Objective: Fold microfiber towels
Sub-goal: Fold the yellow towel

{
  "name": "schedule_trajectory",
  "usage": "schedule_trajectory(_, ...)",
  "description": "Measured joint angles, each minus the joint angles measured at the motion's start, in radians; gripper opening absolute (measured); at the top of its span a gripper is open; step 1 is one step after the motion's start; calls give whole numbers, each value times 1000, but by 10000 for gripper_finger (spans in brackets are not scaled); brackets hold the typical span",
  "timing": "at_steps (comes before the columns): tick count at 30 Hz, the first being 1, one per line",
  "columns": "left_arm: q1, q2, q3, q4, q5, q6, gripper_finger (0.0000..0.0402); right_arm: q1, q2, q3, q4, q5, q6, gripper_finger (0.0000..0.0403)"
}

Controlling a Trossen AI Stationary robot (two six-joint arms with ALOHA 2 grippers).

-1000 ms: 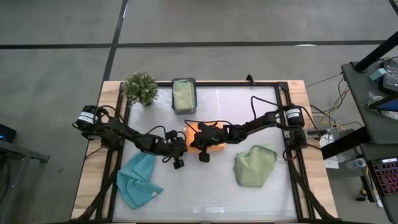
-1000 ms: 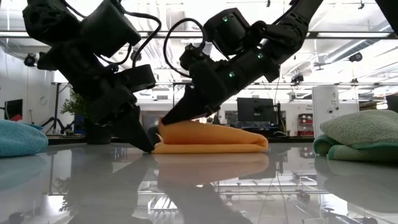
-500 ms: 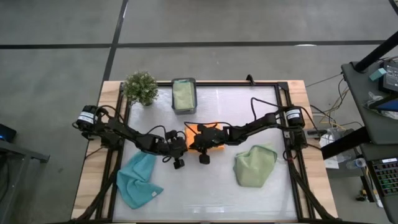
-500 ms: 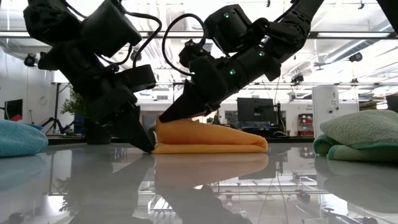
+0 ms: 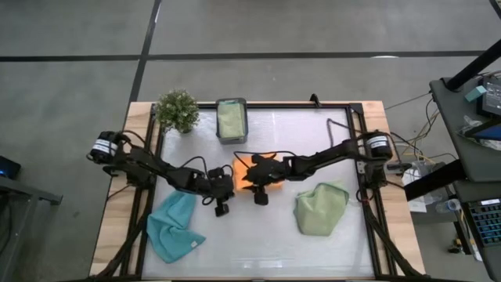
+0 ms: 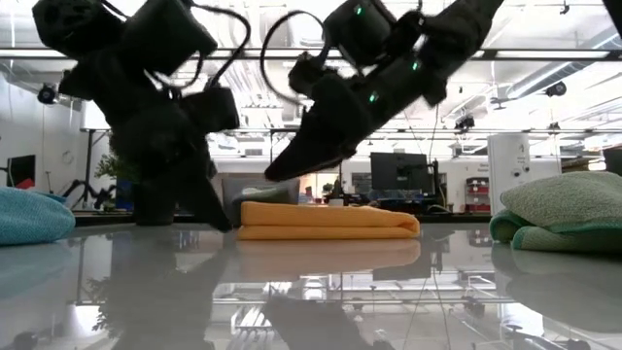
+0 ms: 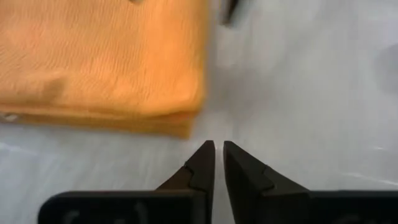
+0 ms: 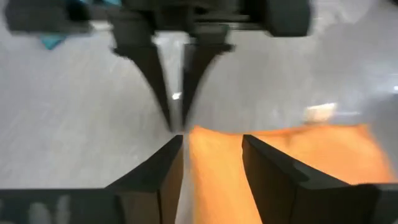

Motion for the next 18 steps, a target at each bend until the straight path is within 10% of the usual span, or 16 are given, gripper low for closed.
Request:
schedule_trajectory(7, 0, -102, 1, 33, -28, 33, 19, 0, -132, -15, -203, 84, -22, 107)
schedule_trajectory(18, 20, -6, 0, 246, -200, 107, 19, -11, -248, -230, -27, 195, 43, 13)
